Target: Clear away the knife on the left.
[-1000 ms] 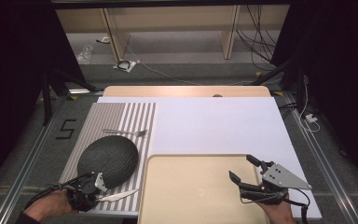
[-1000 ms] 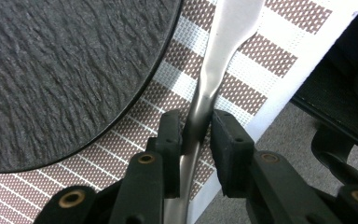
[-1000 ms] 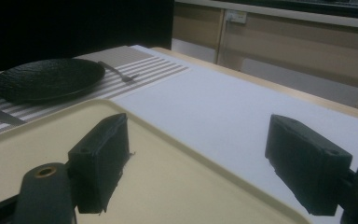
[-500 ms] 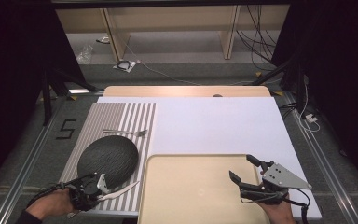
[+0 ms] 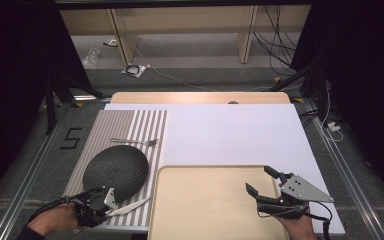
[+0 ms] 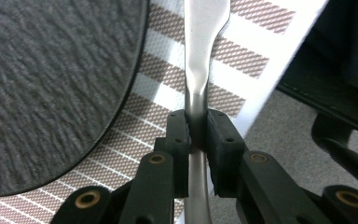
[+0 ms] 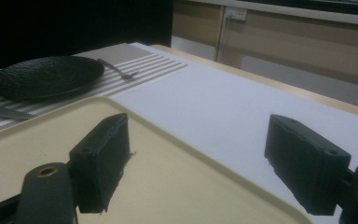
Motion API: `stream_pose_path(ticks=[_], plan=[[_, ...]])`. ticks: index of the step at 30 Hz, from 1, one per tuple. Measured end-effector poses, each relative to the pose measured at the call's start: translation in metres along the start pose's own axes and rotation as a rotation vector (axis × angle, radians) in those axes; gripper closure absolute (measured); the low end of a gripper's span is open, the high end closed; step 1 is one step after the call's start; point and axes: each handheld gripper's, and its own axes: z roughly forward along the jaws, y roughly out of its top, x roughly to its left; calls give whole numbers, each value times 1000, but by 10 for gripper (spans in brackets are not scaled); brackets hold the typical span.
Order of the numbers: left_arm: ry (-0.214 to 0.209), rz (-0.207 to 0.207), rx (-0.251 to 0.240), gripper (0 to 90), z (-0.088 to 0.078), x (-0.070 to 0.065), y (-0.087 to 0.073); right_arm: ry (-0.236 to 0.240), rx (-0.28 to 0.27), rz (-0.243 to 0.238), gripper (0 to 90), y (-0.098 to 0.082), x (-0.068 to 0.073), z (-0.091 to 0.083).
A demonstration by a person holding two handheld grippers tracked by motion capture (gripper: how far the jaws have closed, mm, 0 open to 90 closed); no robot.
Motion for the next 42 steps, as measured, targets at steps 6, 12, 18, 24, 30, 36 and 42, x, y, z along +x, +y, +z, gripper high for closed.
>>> stream_pose_path(ticks=[6, 12, 18, 24, 30, 36, 42], plan=[[13, -3, -4, 793, -5, -2, -4, 2, 5, -1, 229, 0, 0, 0], [32, -3, -35, 793, -16, -7, -2, 0, 9, -3, 229, 0, 0, -1], [18, -34, -124, 793, -24, -13, 10, 2, -1, 1, 229, 0, 0, 0], [16, -58, -183, 793, -30, -16, 28, 3, -3, 3, 228, 0, 0, -1], [-2, -57, -252, 793, -39, -19, 55, 2, -8, 7, 228, 0, -1, -1], [-46, -4, -280, 793, -47, -36, 79, 1, -6, 10, 228, 0, -1, -1], [-61, 22, -291, 793, -50, -46, 96, 2, -9, 7, 228, 0, -1, -1]])
